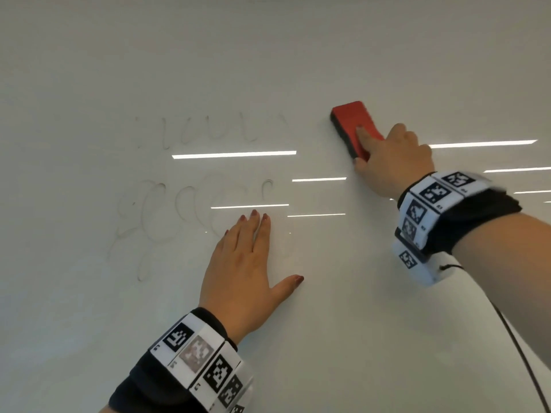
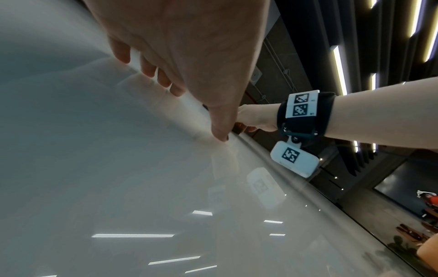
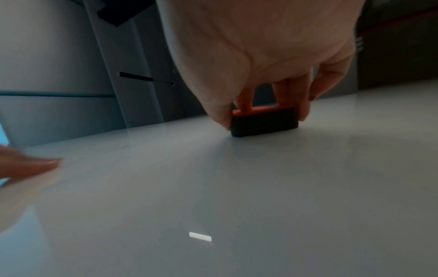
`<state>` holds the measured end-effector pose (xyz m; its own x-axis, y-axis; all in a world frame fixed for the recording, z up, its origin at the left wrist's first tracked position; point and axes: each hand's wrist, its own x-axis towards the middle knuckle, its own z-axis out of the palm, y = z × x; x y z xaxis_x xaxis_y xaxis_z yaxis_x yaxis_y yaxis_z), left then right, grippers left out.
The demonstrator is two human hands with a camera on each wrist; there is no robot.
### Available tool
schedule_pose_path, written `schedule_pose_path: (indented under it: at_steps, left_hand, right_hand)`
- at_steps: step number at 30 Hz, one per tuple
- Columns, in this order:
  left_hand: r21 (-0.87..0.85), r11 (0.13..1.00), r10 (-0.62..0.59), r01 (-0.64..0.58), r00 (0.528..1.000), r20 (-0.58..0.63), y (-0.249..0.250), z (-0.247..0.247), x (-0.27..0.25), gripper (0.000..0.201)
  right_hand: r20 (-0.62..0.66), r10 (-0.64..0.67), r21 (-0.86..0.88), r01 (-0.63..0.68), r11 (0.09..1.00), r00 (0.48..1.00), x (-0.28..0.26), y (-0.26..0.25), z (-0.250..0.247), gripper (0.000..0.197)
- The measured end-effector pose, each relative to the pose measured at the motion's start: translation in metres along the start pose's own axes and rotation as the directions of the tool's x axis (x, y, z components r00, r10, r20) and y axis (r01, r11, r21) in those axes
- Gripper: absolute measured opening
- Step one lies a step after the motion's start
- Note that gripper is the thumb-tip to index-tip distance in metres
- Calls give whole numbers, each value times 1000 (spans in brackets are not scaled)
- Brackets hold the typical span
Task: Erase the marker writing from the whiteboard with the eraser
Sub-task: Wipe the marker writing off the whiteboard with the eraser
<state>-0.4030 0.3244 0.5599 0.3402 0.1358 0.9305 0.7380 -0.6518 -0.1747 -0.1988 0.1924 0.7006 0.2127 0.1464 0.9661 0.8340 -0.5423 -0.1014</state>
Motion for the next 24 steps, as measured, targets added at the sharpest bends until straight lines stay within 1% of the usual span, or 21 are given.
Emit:
schedule_pose_path:
  at_steps: [2,4,5,7,9,11,13,16,17,18,21,22,24]
  left_hand:
    - [6,1000,2,-2,1000,-1,0,0,-1,101]
    - [4,1000,2,-2,1000,1,0,-1,-1,101]
    - [4,1000,1,-1,1000,3,1,-2,0,102]
    - [17,1000,-8,8,1000,15,2,-3,0,104]
    - [34,999,-18,17,1000,18,5,-4,0,105]
    - [29,999,-33,33,999,29,8,-6,0,102]
    - [23,999,-47,46,998,35,10,-8,0,100]
    - [24,999,-50,49,998,30,10,-9,0,100]
    - [24,999,-48,48,998,28,9,-9,0,100]
    - [28,999,-45,44,999,25,8,-8,-1,100]
    - [63,997,-34,34,999,-11,-4,-11,-8,104]
    - [69,997,-42,43,999,-20,-10,-15,-12,104]
    - [58,995,-76,78,997,-23,-26,-23,-21,107]
  right_hand:
    - [31,65,11,-65,998,997,13,1,-3,58]
    - [21,53,33,-54,998,998,14,-6,-5,58]
    - [11,10,45,-11,999,1000,11,-12,-6,58]
    - [-3,-129,82,129,988,992,-5,-27,-3,58]
    - [-30,-269,107,271,957,963,-27,-43,4,57]
    - [-80,-365,99,372,923,927,-46,-49,11,56]
    - [-113,-410,102,421,901,905,-56,-43,15,53]
    - [-114,-452,80,462,883,885,-61,-27,19,50]
    - [-114,-449,64,458,887,886,-59,-22,20,50]
    - [-115,-425,59,433,900,898,-56,-16,20,50]
    - [-120,-265,62,273,960,957,-34,5,16,52]
    - [-118,-217,52,225,973,969,-27,12,15,52]
    - [-110,-163,27,167,986,980,-16,18,13,54]
